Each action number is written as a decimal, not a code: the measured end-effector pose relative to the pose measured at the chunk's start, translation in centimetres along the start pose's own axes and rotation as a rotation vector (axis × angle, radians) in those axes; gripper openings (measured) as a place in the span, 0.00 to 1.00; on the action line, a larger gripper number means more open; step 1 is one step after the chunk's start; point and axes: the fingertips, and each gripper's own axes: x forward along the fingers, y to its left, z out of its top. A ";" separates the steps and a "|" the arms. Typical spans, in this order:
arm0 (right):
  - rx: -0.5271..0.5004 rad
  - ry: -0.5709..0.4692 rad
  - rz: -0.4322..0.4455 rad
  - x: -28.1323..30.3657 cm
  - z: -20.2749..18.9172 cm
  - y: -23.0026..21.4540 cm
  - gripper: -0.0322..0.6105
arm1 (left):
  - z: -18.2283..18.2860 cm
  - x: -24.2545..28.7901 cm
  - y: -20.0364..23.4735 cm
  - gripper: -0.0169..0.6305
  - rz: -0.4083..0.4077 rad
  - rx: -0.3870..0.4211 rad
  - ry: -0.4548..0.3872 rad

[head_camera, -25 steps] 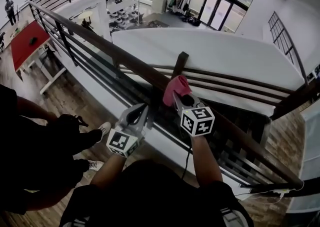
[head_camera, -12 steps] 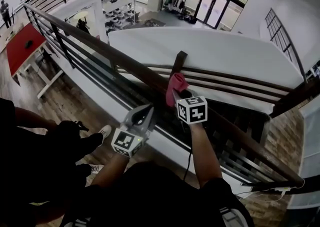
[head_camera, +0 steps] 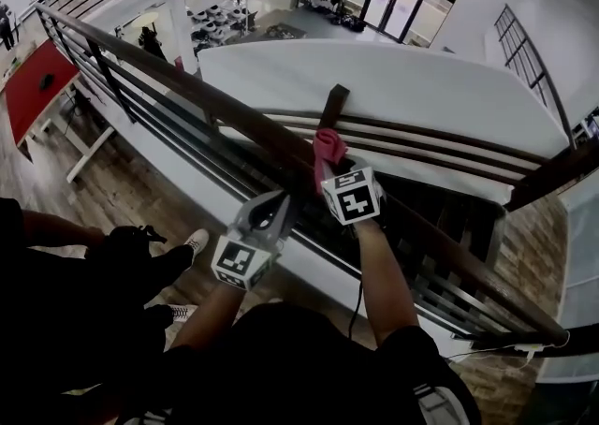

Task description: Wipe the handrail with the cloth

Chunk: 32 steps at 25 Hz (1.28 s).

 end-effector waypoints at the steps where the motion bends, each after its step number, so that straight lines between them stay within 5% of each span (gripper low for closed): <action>1: -0.005 0.003 0.001 0.0 0.1 0.0 0.12 | -0.1 -0.1 0.2 0.02 0.002 -0.004 0.005; 32: -0.049 -0.013 -0.051 -2.5 -2.7 -2.2 0.11 | -1.3 2.6 -2.7 0.02 -0.013 -0.006 0.042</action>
